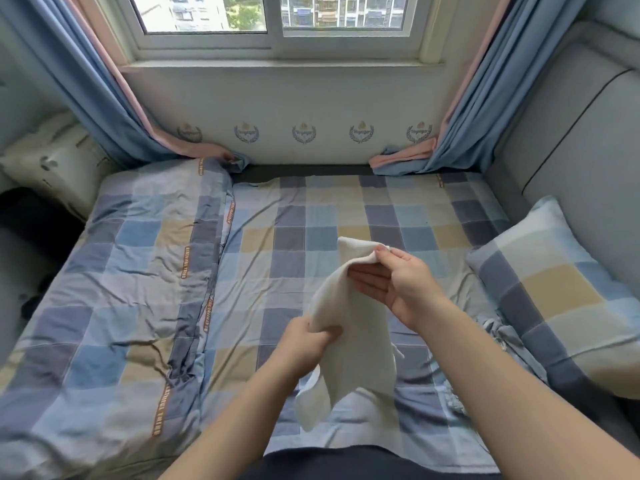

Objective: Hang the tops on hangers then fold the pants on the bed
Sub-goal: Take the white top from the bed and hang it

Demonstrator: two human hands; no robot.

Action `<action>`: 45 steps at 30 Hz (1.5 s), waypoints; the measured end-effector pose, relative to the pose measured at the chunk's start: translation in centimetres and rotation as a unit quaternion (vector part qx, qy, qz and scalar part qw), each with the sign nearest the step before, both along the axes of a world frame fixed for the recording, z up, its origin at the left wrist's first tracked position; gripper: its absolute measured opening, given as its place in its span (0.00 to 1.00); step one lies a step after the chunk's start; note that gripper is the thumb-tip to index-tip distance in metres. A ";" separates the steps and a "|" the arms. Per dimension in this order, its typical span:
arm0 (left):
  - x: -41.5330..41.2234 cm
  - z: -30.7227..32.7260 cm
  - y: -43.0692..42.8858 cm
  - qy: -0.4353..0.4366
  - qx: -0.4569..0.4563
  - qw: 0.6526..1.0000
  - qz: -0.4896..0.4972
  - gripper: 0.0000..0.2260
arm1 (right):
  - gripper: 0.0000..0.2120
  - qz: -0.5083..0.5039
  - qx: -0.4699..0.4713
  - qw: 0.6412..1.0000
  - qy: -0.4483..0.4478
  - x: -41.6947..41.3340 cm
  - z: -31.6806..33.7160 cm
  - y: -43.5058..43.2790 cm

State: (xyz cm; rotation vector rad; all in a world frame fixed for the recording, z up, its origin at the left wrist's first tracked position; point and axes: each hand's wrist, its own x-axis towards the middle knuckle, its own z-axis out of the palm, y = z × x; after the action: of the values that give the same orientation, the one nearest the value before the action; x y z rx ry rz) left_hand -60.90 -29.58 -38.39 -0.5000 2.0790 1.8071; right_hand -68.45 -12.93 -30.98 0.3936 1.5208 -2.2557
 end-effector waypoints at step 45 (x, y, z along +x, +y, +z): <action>-2.0 9.6 -4.6 0.006 0.372 0.883 0.287 0.09 | 0.08 0.176 0.585 0.783 0.118 6.3 -12.7 5.1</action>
State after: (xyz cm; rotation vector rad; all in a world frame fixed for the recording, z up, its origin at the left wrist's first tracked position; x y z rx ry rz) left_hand -62.86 -34.22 -28.83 -0.9194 1.1101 2.7253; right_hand -62.16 -7.84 -43.69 0.0963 2.7118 -0.8483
